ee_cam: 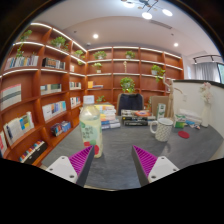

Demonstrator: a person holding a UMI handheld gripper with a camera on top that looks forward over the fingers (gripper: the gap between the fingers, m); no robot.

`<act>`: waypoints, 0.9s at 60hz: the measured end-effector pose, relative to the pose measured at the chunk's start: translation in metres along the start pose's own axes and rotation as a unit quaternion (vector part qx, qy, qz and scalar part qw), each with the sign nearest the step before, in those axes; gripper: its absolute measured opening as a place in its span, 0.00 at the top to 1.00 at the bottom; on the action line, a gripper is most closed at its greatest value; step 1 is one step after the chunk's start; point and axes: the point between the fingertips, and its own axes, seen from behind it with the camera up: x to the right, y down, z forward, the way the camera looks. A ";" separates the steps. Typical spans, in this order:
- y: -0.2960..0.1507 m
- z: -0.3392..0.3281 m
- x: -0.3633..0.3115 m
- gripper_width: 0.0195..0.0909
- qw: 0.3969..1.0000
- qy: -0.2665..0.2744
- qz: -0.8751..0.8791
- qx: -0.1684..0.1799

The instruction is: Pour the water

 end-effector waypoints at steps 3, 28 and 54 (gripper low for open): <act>0.009 0.010 -0.022 0.21 1.000 -0.015 0.002 0.000; -0.025 0.096 -0.076 0.22 0.998 -0.042 0.036 0.043; -0.034 0.119 -0.071 0.72 0.997 -0.014 0.031 0.067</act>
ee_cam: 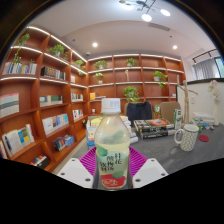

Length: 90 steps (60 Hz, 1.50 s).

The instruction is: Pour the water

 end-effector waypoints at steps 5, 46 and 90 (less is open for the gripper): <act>0.000 0.001 0.006 0.73 1.000 0.005 0.005 -0.002; -0.065 0.059 0.162 0.73 0.806 -0.008 0.591 0.030; -0.086 0.078 0.217 0.71 0.577 -0.044 0.815 0.029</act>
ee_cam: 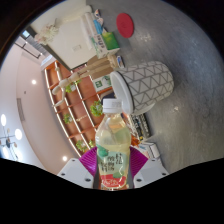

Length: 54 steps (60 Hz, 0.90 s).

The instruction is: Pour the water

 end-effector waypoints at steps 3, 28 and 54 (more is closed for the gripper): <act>0.005 -0.001 -0.009 0.71 1.000 -0.009 -0.030 -0.004; 0.002 -0.013 -0.113 0.71 0.726 0.007 -0.686 0.058; -0.176 -0.044 -0.150 0.71 0.533 0.142 -0.811 0.196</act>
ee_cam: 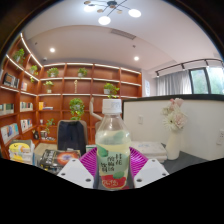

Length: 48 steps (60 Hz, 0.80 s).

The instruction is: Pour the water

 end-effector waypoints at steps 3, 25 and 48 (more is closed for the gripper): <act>0.024 0.013 0.017 0.71 1.000 0.009 -0.003 -0.011; 0.125 0.056 0.065 0.71 0.997 0.017 -0.002 -0.077; 0.130 0.045 0.065 0.50 0.997 -0.007 0.025 -0.078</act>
